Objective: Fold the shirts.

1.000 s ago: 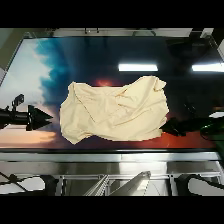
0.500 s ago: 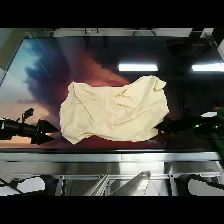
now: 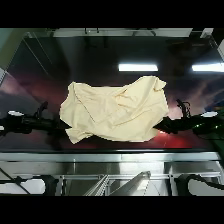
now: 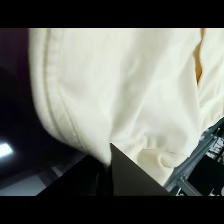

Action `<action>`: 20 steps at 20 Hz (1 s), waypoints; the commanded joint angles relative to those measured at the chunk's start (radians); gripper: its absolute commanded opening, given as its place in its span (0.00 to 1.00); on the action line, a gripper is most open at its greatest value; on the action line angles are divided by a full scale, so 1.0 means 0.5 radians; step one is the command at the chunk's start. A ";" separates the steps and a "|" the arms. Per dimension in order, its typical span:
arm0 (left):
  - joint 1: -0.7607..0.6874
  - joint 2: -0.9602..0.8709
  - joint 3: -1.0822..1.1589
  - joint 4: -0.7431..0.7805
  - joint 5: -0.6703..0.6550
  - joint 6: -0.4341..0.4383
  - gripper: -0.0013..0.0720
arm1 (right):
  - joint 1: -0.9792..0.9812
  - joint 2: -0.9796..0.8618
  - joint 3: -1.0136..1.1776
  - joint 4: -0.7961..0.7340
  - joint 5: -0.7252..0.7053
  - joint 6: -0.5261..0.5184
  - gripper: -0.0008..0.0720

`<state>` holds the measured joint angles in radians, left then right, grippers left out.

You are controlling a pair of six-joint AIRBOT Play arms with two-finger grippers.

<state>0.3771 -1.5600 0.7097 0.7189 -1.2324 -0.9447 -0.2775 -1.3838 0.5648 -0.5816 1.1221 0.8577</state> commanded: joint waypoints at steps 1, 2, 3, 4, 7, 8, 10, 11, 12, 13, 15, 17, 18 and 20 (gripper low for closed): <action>-0.004 -0.101 0.098 -0.144 -0.298 0.111 0.04 | -0.063 0.070 0.002 0.000 0.217 -0.011 0.03; 0.040 -0.060 0.127 -0.192 -0.349 0.112 0.04 | -0.121 0.130 0.009 -0.001 0.289 -0.011 0.03; 0.089 0.008 0.153 -0.244 -0.377 0.114 0.04 | -0.201 0.215 0.023 0.000 0.362 -0.007 0.03; 0.142 0.107 0.186 -0.303 -0.398 0.114 0.04 | -0.288 0.307 0.043 0.000 0.414 0.021 0.03; 0.301 0.420 0.323 -0.706 -0.659 0.146 0.04 | -0.594 0.660 0.185 0.171 0.584 0.092 0.03; 0.340 0.517 0.388 -0.896 -0.809 0.179 0.04 | -0.697 0.800 0.256 0.375 0.671 0.046 0.03; 0.401 0.732 0.536 -1.369 -1.077 0.204 0.04 | -0.877 1.055 0.445 0.770 0.769 -0.015 0.03; 0.430 0.841 0.623 -1.614 -1.176 0.213 0.04 | -0.954 1.179 0.574 0.919 0.768 -0.029 0.03; 0.461 0.935 0.706 -1.814 -1.238 0.205 0.04 | -1.017 1.283 0.711 1.038 0.754 -0.037 0.03; 0.496 1.041 0.797 -1.985 -1.250 0.169 0.04 | -1.061 1.364 0.847 1.135 0.726 -0.037 0.03; 0.594 1.228 0.968 -2.280 -1.245 0.070 0.04 | -1.086 1.445 1.141 1.312 0.632 -0.055 0.03; 0.754 1.376 1.159 -2.537 -1.244 -0.081 0.05 | -1.086 1.444 1.491 1.412 0.491 -0.094 0.03; 0.867 1.427 1.255 -2.621 -1.244 -0.190 0.05 | -1.086 1.431 1.680 1.405 0.433 -0.092 0.03; 1.056 1.469 1.427 -2.627 -1.217 -0.240 0.05 | -1.084 1.381 2.017 1.202 0.389 -0.010 0.03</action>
<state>0.7910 -0.8894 1.3052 -0.4644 -1.8366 -0.9833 -0.8097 -0.6910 1.3437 0.0463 1.3796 0.8242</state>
